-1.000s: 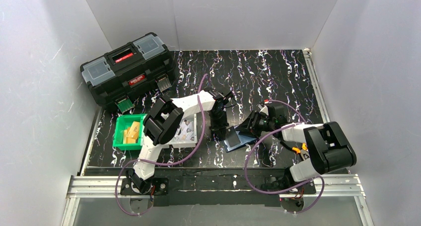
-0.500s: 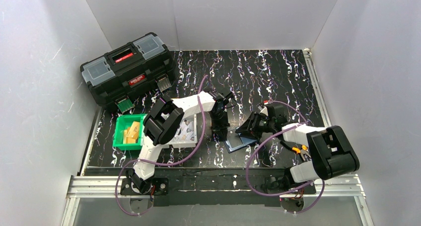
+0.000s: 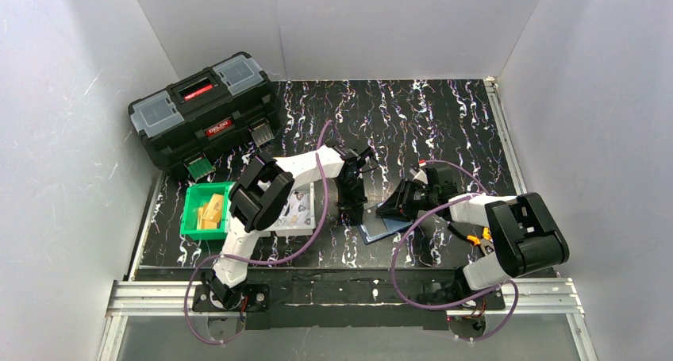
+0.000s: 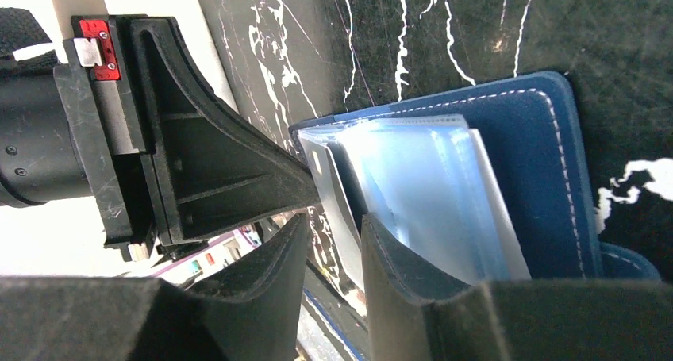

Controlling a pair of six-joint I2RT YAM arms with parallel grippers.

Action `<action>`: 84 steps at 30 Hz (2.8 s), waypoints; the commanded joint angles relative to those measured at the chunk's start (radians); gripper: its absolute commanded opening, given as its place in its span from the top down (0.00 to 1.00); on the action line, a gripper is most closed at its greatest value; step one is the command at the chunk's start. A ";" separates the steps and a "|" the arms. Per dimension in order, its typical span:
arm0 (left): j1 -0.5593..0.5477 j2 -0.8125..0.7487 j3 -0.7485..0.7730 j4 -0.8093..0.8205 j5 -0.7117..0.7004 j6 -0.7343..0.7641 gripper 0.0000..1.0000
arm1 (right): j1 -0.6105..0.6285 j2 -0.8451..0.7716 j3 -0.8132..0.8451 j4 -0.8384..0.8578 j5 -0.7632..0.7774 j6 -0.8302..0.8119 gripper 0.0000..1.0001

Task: Take the credit cards out of the card holder
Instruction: Remove the credit card from the card holder.

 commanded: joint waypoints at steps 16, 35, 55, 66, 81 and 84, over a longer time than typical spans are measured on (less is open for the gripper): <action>0.021 0.146 0.039 -0.021 -0.109 0.077 1.00 | 0.008 0.035 0.016 -0.101 0.051 -0.118 0.61; 0.053 0.184 0.076 -0.042 -0.115 0.116 1.00 | 0.023 -0.002 0.042 -0.115 -0.081 -0.118 0.61; 0.082 0.228 0.062 -0.093 -0.206 0.162 1.00 | 0.023 -0.081 -0.035 -0.061 0.097 -0.034 0.98; 0.092 0.236 0.063 -0.091 -0.210 0.187 1.00 | 0.023 -0.053 -0.009 -0.066 0.034 -0.081 0.80; 0.153 0.190 0.129 -0.140 -0.282 0.285 1.00 | 0.059 -0.072 -0.003 -0.070 0.000 0.031 0.77; 0.157 0.174 0.128 -0.142 -0.301 0.294 1.00 | 0.058 -0.103 0.038 -0.161 0.050 0.005 0.74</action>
